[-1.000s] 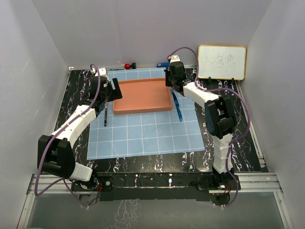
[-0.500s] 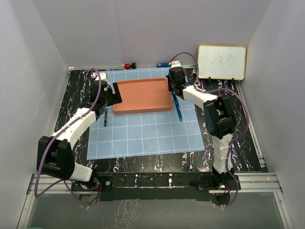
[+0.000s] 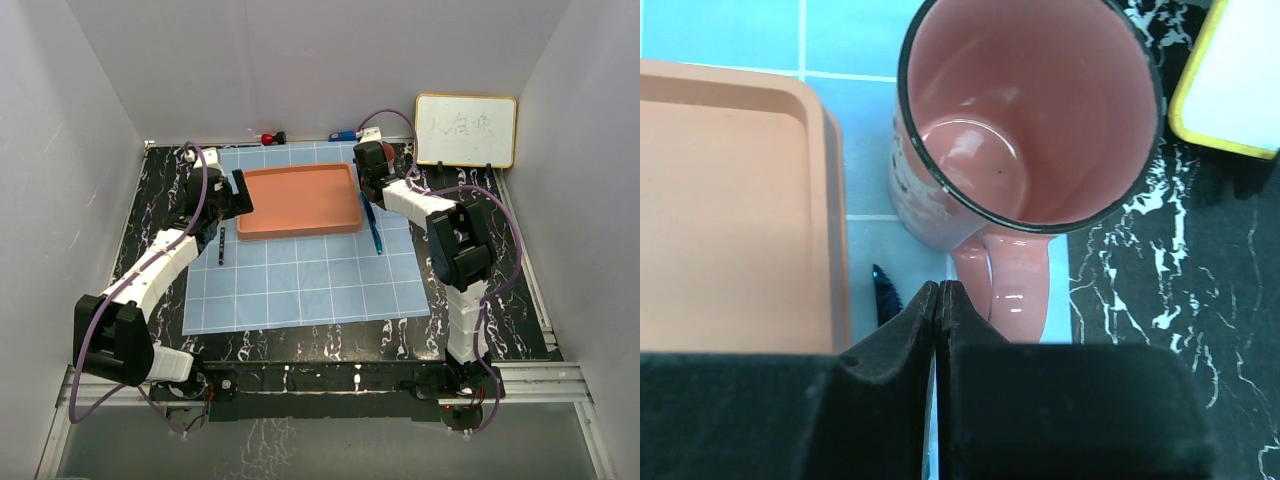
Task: Set the dinner table for one person
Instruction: Adjust the cup on the napkin.
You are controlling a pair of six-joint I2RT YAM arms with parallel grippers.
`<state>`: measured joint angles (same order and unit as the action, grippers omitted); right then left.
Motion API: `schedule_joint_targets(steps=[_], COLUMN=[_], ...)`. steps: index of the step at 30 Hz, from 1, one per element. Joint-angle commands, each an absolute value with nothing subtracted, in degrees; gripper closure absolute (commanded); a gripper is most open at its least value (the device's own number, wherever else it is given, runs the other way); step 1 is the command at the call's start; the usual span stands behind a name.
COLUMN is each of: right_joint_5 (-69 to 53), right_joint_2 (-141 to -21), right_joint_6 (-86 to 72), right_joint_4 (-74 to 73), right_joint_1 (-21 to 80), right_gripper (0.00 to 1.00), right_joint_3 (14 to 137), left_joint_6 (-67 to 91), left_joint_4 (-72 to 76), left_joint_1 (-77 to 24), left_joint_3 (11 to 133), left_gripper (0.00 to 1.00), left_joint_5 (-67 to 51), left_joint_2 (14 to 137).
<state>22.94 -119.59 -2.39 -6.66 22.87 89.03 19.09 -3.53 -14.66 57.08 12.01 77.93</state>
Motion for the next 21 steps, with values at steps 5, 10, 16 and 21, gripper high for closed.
schedule_joint_targets(steps=[5,10,16,21], right_joint_5=[31.4,33.6,35.0,34.3], right_joint_2=[-117.0,-117.1,-116.7,-116.2], right_joint_6=[0.2,0.3,0.1,0.6], right_joint_4=[-6.8,-7.5,-7.8,-7.7], right_joint_1=[22.6,22.2,20.1,18.1], right_gripper=[1.00,1.00,1.00,1.00], right_joint_3=[89.7,89.2,87.8,87.5], left_joint_6=[18.3,18.1,17.9,17.8], left_joint_4=[-3.9,-4.0,-4.2,-4.4], left_joint_1=[-13.8,-13.5,-13.0,-12.6], left_joint_3=[56.6,56.1,55.9,55.8], left_gripper=[0.15,0.15,0.14,0.14], left_joint_5=[13.7,13.9,13.9,14.0], left_joint_2=[76.1,76.0,75.7,75.9])
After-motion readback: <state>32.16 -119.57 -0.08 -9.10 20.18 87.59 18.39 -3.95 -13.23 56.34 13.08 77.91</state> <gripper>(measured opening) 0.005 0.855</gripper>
